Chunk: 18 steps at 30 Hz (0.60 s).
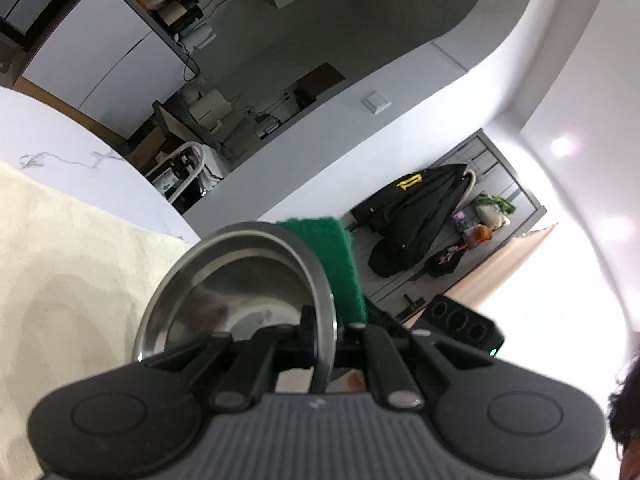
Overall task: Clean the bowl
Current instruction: 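Hold the bowl upturned with the left gripper while the right gripper scrubs its outside with the pad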
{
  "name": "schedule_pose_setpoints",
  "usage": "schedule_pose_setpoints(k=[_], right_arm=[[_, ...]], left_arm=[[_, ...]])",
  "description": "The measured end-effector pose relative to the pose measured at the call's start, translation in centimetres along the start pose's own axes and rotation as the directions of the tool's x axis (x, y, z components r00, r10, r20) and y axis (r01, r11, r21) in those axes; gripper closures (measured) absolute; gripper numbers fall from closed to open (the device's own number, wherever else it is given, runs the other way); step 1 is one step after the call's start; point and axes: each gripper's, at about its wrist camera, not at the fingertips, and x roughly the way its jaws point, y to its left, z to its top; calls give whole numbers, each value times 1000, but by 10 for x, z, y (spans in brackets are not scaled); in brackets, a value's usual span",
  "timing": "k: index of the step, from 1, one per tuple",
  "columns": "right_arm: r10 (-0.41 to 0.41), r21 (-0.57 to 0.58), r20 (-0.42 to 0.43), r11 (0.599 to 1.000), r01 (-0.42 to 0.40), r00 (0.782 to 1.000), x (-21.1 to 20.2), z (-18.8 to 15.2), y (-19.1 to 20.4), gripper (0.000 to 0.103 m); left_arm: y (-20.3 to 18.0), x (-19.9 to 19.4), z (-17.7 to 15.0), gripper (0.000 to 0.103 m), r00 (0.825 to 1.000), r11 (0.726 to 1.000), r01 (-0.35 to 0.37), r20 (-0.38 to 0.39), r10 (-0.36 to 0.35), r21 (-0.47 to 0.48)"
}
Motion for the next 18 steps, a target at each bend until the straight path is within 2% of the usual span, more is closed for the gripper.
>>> schedule_pose_setpoints(k=[2,10,14,18], right_arm=[[49,-4,-1,999,-49,999,-3,4,4,95],[112,-23,-48,993,-113,993,-1,7,15,95],[93,-44,-46,994,-95,995,0,3,16,95],[23,-44,-33,999,-25,999,-2,-1,10,95]], left_arm=[[0,0,-1,99,1000,1000,-8,-7,8,13],[-4,4,-4,98,999,999,-28,-32,30,46],[-5,2,-4,98,999,998,-29,-29,30,50],[-8,-4,-3,97,1000,999,-3,-21,4,45]])
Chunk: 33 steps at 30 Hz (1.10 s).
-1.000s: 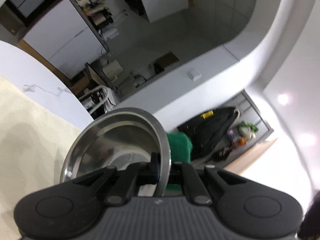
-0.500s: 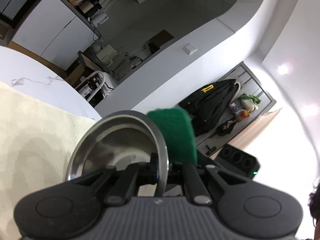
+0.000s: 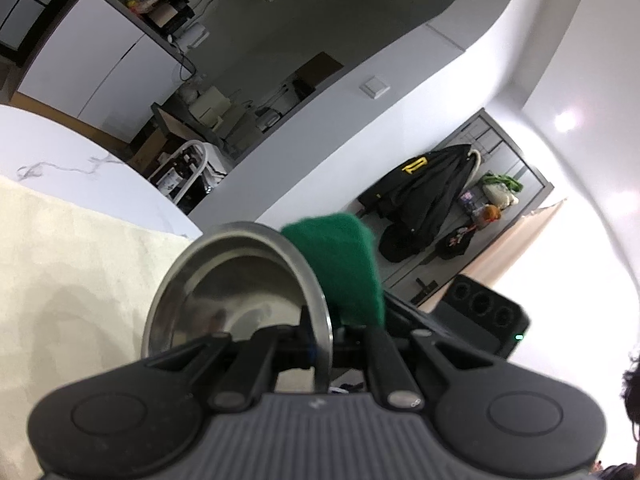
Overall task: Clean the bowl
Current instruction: 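Hold the bowl upturned with the left gripper while the right gripper scrubs its outside with the pad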
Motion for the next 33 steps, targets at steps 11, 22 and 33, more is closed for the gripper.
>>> schedule_pose_setpoints(k=[11,22,33], right_arm=[[-94,-8,-15,996,94,995,8,-12,-18,95],[-47,-102,-93,994,38,995,22,-18,-3,95],[-105,-59,-12,993,104,994,8,-8,-10,95]], left_arm=[[-3,-16,6,96,982,984,167,96,-161,-56],[-4,-23,7,97,956,967,249,175,-237,-54],[0,-15,4,98,981,986,160,119,-153,-52]])
